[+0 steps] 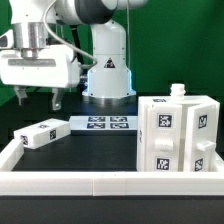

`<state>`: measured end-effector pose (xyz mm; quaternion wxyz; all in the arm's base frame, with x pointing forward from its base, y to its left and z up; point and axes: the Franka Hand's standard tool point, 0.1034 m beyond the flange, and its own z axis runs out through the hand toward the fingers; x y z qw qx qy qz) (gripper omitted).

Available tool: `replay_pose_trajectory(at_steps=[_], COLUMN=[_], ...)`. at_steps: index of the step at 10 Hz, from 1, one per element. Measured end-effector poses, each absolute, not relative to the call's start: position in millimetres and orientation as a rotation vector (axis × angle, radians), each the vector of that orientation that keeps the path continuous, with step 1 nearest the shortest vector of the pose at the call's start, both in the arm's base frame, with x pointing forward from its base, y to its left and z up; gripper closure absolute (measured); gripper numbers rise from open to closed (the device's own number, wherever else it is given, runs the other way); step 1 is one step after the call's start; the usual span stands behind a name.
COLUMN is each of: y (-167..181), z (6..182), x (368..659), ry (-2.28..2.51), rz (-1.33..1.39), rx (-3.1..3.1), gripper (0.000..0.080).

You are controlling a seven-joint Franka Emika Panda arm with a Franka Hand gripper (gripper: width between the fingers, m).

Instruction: Assemble cabinet

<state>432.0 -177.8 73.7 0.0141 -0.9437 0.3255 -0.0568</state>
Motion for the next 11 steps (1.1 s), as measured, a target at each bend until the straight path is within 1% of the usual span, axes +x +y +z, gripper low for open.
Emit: replay_pose_trajectory(at_steps=[3, 4, 5, 7, 9, 11], y=[-174, -173, -176, -183, -184, -181], z=[72.3, 71.8, 67.4, 49.1, 40.7, 36.7], x=[432, 432, 430, 415, 408, 406], ry=[1.016, 1.084, 1.037, 1.067, 1.059, 1.050], rz=[-0.165, -0.163, -0.175, -0.177, -0.163, -0.155], rx=[-2.934, -2.905, -2.935, -2.959, -2.977, -2.985], gripper=[0.0002, 0.0002, 0.0002, 0.0002, 0.0002, 0.0002])
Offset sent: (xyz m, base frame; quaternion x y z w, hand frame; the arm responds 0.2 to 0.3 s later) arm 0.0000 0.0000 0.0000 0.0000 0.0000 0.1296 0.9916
